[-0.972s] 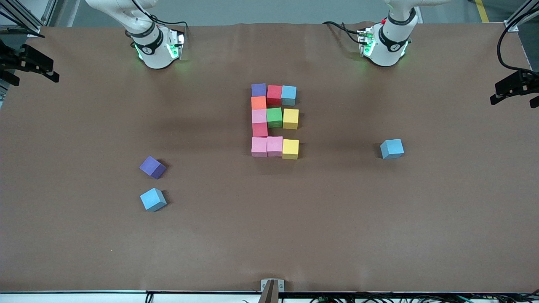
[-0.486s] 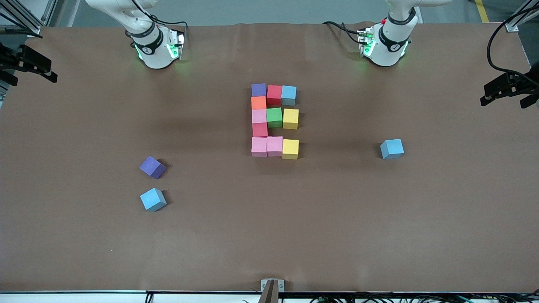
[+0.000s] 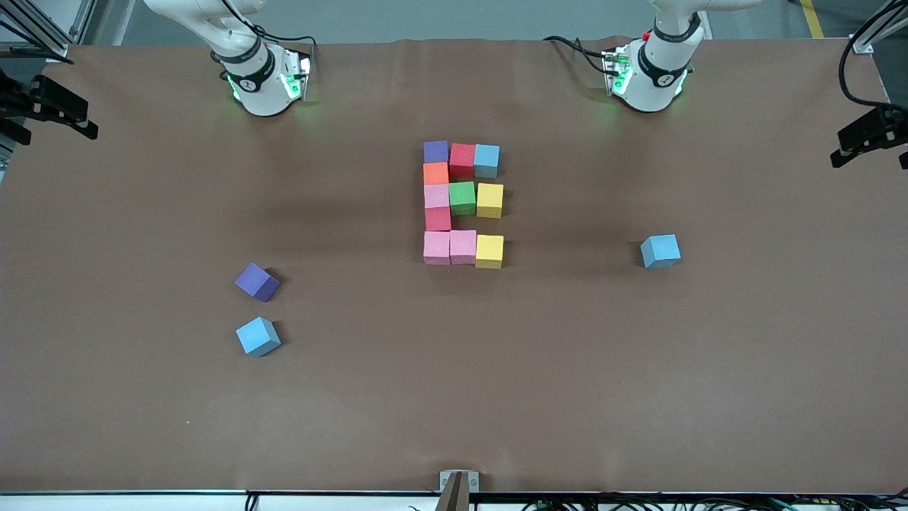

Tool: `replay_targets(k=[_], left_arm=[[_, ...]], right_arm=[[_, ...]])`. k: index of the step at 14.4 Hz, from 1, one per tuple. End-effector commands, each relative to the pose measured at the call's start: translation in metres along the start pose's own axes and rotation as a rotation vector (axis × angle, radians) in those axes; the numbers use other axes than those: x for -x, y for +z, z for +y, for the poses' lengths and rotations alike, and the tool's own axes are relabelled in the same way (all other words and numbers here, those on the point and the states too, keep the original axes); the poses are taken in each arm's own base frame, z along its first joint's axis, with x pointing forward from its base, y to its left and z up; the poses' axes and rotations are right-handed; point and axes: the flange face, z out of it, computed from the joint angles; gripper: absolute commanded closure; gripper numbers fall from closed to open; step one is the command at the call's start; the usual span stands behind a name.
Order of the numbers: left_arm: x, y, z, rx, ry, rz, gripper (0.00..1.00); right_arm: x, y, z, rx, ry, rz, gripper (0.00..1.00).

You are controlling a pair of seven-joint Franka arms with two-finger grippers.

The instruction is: Arrange 11 blocks into digit 3

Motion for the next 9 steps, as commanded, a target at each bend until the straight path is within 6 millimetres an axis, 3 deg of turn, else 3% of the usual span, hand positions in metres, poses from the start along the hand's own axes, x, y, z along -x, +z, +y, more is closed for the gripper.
replay_targets(k=[1,9], left_arm=[[0.0071,-0.0048,0.0078,-0.004,0.001,0.002,0.00],[0.0078,-0.0058,0.0088,0.004,-0.025,0.005,0.00]], right_arm=[[0.0063,-0.0041,0.0015,0.001,0.000,0.012,0.00],[0.0056,-0.0037,0.0038,0.005,0.005,0.013,0.00]])
